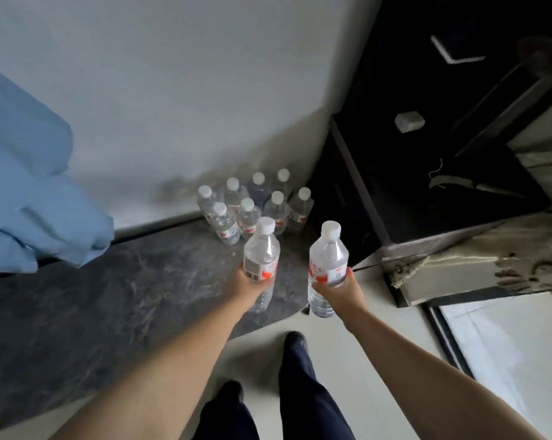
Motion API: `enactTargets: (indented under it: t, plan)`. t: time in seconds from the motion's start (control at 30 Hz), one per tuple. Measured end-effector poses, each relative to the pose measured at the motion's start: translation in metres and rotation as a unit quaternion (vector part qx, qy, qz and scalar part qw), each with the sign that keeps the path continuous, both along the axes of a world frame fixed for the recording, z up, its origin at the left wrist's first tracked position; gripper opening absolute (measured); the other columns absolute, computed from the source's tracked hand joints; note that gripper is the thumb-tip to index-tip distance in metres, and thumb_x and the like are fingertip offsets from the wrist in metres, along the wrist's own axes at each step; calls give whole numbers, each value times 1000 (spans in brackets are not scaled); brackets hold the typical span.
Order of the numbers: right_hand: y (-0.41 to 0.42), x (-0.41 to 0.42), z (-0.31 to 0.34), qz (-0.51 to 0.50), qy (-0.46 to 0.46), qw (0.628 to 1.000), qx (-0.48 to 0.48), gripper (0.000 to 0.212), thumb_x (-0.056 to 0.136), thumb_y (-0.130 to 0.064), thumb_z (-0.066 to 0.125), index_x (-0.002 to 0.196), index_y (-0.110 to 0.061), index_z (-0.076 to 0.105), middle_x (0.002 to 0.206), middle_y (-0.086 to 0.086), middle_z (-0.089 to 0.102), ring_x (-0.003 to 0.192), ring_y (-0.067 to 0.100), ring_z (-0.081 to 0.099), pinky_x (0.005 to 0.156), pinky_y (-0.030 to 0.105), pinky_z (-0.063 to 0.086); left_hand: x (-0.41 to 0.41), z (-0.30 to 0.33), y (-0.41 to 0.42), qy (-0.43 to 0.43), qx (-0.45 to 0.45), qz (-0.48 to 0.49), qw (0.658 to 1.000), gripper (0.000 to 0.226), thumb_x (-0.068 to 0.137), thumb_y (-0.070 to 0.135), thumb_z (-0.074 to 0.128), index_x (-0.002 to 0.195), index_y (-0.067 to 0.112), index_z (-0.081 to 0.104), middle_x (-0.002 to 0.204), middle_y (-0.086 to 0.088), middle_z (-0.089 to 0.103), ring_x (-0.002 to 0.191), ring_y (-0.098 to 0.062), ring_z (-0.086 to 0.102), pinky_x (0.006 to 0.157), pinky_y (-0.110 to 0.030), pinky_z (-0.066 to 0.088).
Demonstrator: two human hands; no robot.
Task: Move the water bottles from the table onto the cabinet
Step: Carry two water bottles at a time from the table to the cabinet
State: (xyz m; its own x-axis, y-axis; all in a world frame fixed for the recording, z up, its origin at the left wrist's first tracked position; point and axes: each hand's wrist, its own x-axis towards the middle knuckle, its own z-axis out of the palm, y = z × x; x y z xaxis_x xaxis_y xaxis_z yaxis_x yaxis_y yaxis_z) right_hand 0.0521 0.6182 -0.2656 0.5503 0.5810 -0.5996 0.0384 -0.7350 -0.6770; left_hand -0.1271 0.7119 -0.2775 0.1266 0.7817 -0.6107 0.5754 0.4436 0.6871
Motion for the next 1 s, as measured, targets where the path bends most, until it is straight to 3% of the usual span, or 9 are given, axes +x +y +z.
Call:
enactTargets:
  t: [0.2, 0.37, 0.47, 0.53, 0.67, 0.77, 0.83, 0.9, 1.0]
  plan:
    - [36, 43, -52, 48, 12, 998, -30, 62, 70, -24, 83, 123, -18, 52, 112, 3, 67, 103, 24, 64, 84, 37, 53, 49, -43, 19, -32, -36, 37, 998, 53, 71, 13, 82, 118, 10, 58, 108, -5, 67, 98, -21, 64, 79, -24, 45]
    - [81, 50, -104, 34, -15, 998, -53, 69, 74, -30, 81, 133, -16, 48, 124, 9, 64, 112, 30, 63, 91, 36, 52, 83, -92, 51, -46, -48, 67, 996, 60, 68, 12, 84, 121, 13, 56, 108, -2, 67, 96, -20, 65, 89, -38, 55]
    - [106, 56, -139, 6, -23, 998, -52, 70, 79, -34, 76, 138, -15, 44, 132, 6, 58, 122, 27, 57, 93, 26, 44, 98, -128, 66, -57, -43, 86, 994, 56, 69, 16, 84, 116, 13, 55, 110, -4, 67, 99, -23, 66, 89, -39, 55]
    - [119, 60, -164, 3, -35, 998, -48, 63, 83, -32, 73, 135, -11, 46, 129, 9, 58, 124, 28, 56, 96, 28, 43, 107, -153, 72, -47, -15, 103, 993, 57, 66, 17, 86, 116, 12, 58, 110, -7, 70, 99, -24, 68, 87, -37, 55]
    - [134, 69, -202, -11, -79, 997, -7, 63, 82, -25, 75, 134, -2, 47, 131, 13, 58, 123, 25, 56, 91, 11, 32, 128, -185, 75, -45, 28, 127, 991, 64, 65, 21, 87, 122, 13, 57, 113, -3, 70, 102, -16, 66, 88, -25, 52]
    - [142, 72, -215, -26, -2, 1000, 11, 58, 84, -18, 72, 134, -2, 47, 122, 8, 61, 113, 21, 61, 85, 17, 42, 141, -197, 73, -53, 60, 133, 988, 71, 67, 15, 85, 130, 9, 51, 116, 7, 59, 105, -7, 55, 83, -4, 40]
    - [147, 70, -216, -35, 3, 998, 50, 75, 75, -37, 78, 134, -1, 47, 123, 8, 61, 120, 24, 58, 89, 20, 46, 146, -201, 74, -64, 87, 141, 984, 71, 67, 11, 85, 130, 7, 51, 112, 7, 55, 103, -3, 51, 75, 8, 32]
    - [147, 68, -217, -54, -21, 995, 81, 97, 61, -54, 79, 135, -2, 46, 134, 9, 58, 128, 22, 53, 102, 25, 44, 149, -204, 74, -79, 97, 146, 981, 70, 66, 11, 86, 128, 13, 52, 115, 4, 58, 104, -3, 52, 77, 9, 32]
    - [145, 68, -216, -30, -5, 997, 71, 91, 67, -37, 84, 139, -3, 41, 140, 12, 53, 126, 18, 52, 103, 23, 40, 148, -206, 74, -93, 100, 146, 980, 72, 60, 20, 87, 117, 43, 49, 123, -1, 60, 113, -11, 58, 94, -9, 43]
